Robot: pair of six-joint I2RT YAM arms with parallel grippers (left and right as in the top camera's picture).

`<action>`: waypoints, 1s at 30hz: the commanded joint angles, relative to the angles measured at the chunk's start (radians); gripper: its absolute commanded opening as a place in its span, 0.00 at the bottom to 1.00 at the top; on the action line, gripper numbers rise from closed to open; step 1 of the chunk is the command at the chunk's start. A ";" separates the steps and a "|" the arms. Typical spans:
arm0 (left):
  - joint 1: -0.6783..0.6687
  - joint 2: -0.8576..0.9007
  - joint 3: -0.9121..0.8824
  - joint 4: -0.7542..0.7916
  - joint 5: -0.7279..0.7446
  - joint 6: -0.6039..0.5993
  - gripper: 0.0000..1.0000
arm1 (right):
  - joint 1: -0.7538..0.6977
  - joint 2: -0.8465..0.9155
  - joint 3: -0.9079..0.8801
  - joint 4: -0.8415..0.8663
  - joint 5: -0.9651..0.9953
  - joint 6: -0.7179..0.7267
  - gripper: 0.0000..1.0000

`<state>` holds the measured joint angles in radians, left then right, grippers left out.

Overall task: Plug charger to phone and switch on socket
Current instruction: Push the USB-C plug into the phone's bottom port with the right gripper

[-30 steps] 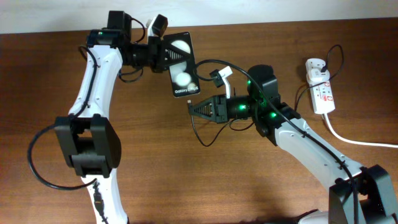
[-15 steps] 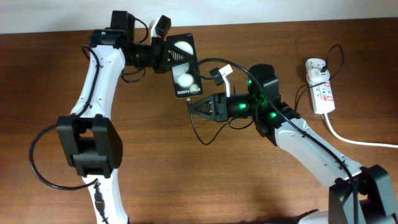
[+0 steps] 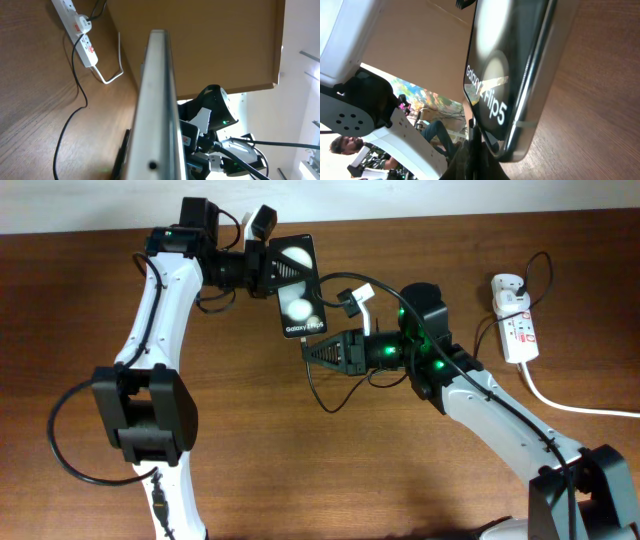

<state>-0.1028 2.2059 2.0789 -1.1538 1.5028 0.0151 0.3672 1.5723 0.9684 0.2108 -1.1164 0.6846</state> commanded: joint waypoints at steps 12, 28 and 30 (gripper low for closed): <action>0.001 -0.007 0.016 0.001 0.028 0.000 0.00 | -0.028 0.005 0.002 0.006 0.002 0.005 0.04; 0.000 -0.007 0.016 0.002 0.059 0.001 0.00 | -0.028 0.005 0.002 0.003 0.003 0.005 0.04; 0.000 -0.007 0.016 0.002 0.071 0.001 0.00 | -0.028 0.005 0.002 0.003 0.006 0.005 0.04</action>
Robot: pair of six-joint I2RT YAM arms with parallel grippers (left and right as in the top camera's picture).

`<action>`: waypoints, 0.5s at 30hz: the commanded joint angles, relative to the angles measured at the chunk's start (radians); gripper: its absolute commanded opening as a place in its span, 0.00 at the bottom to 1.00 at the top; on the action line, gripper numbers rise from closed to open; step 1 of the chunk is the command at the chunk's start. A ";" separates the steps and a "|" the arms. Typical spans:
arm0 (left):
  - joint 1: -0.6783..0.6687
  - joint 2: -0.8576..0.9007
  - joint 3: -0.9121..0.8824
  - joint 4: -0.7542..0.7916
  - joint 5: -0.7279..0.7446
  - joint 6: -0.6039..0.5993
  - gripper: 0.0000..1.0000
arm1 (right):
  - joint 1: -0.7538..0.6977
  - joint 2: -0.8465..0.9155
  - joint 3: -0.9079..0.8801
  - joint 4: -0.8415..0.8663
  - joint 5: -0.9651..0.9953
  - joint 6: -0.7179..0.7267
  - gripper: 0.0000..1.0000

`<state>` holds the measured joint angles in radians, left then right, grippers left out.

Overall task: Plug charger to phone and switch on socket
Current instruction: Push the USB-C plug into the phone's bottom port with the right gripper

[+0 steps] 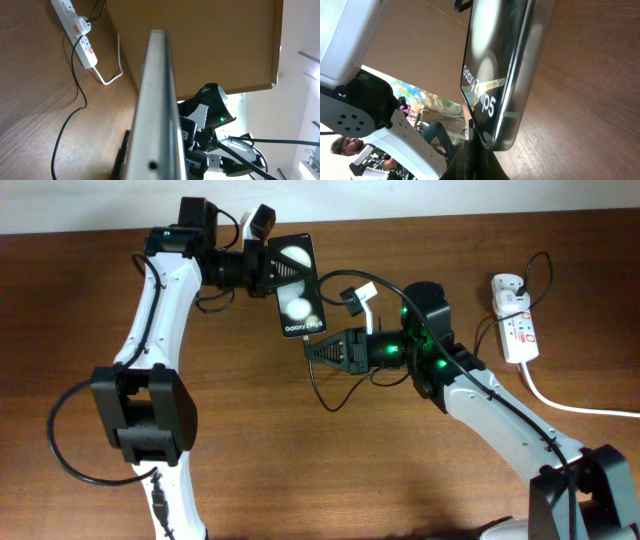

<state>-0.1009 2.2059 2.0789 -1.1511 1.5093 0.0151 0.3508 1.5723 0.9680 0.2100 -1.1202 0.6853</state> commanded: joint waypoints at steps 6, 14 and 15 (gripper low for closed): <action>-0.002 -0.007 0.016 -0.001 0.064 0.001 0.00 | -0.012 0.005 0.003 0.005 0.034 0.004 0.04; -0.002 -0.007 0.016 -0.002 0.064 0.001 0.00 | -0.012 0.005 0.003 0.008 0.060 0.004 0.04; -0.002 -0.007 0.016 -0.001 0.064 0.001 0.00 | -0.012 0.005 0.003 0.011 0.062 0.004 0.04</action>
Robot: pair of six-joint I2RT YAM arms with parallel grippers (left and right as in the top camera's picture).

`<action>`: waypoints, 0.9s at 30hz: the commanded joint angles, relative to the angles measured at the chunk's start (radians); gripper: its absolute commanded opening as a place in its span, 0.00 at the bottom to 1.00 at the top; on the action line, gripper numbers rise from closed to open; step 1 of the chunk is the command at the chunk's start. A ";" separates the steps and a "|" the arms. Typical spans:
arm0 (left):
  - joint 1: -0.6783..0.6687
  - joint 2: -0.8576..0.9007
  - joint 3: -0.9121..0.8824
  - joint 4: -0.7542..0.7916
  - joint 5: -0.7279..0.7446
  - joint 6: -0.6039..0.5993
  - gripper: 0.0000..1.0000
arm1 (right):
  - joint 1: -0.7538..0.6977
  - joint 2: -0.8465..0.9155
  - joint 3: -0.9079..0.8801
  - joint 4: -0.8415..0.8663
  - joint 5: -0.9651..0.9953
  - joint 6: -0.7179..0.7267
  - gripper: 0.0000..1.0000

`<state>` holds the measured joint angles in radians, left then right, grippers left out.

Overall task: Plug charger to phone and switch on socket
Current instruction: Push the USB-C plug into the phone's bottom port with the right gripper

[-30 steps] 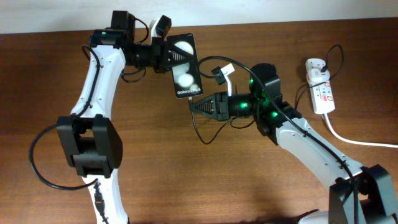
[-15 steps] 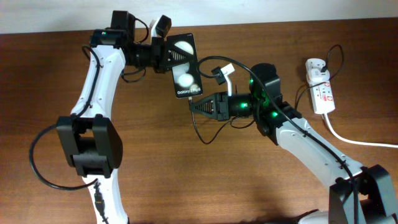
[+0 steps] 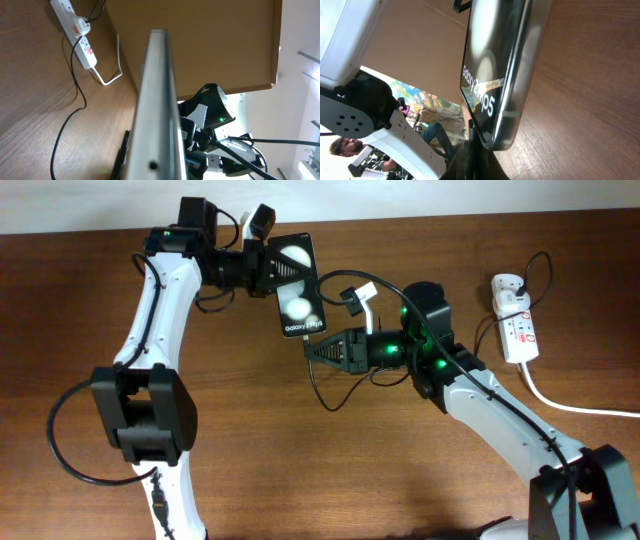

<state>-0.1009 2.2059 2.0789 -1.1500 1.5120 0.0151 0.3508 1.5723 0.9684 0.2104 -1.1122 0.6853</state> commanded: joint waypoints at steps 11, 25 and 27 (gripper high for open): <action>-0.003 -0.007 0.016 -0.002 0.062 0.001 0.00 | -0.012 0.007 0.002 0.079 0.089 0.105 0.04; -0.004 -0.007 0.016 -0.002 0.062 0.001 0.00 | -0.064 0.007 0.003 0.191 0.129 0.169 0.04; -0.004 -0.007 0.016 -0.002 0.060 0.001 0.00 | -0.063 0.007 0.002 0.187 0.122 0.166 0.04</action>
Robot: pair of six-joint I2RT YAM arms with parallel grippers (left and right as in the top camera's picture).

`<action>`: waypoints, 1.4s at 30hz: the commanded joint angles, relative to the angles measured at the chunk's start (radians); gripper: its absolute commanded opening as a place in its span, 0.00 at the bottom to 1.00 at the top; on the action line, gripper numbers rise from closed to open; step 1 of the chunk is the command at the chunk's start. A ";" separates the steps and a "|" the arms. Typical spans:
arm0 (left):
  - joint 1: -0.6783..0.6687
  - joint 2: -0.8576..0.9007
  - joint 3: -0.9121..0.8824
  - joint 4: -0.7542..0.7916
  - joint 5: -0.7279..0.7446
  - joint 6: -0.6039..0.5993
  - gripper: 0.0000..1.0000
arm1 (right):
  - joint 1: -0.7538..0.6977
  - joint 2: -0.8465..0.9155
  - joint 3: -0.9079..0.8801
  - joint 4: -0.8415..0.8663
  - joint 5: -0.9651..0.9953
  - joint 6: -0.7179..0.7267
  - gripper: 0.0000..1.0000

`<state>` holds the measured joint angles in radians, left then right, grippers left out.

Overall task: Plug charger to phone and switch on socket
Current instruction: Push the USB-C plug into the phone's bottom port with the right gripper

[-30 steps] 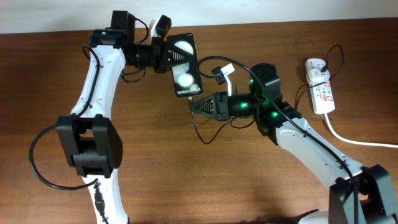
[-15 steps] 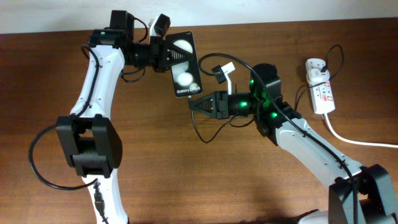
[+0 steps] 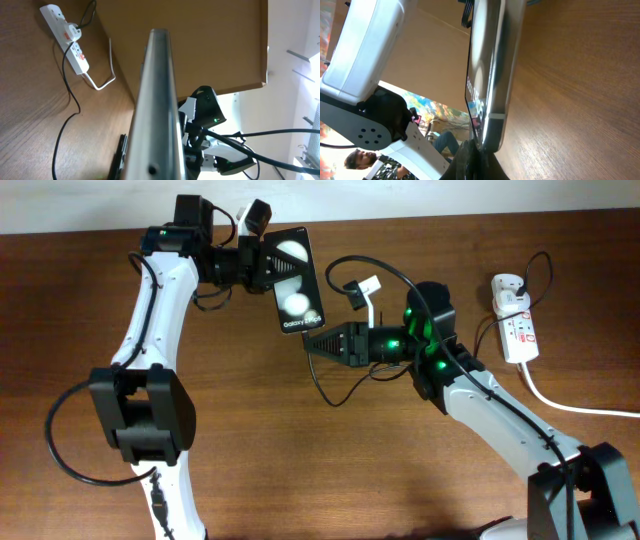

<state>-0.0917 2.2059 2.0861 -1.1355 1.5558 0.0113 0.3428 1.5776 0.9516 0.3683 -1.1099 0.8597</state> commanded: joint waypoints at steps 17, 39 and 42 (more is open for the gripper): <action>-0.034 -0.007 0.005 -0.072 -0.375 0.033 0.00 | -0.056 0.002 0.019 -0.396 0.048 -0.446 0.53; -0.153 -0.007 -0.168 -0.043 -0.126 0.072 0.00 | -0.015 0.002 0.017 -0.296 0.075 -0.308 0.52; -0.149 -0.007 -0.168 -0.008 -0.038 0.072 0.00 | 0.007 0.002 0.017 -0.274 0.079 -0.300 0.40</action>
<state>-0.2379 2.2059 1.9202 -1.1671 1.4105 0.0647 0.3180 1.5814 0.9607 0.0822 -1.0096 0.5381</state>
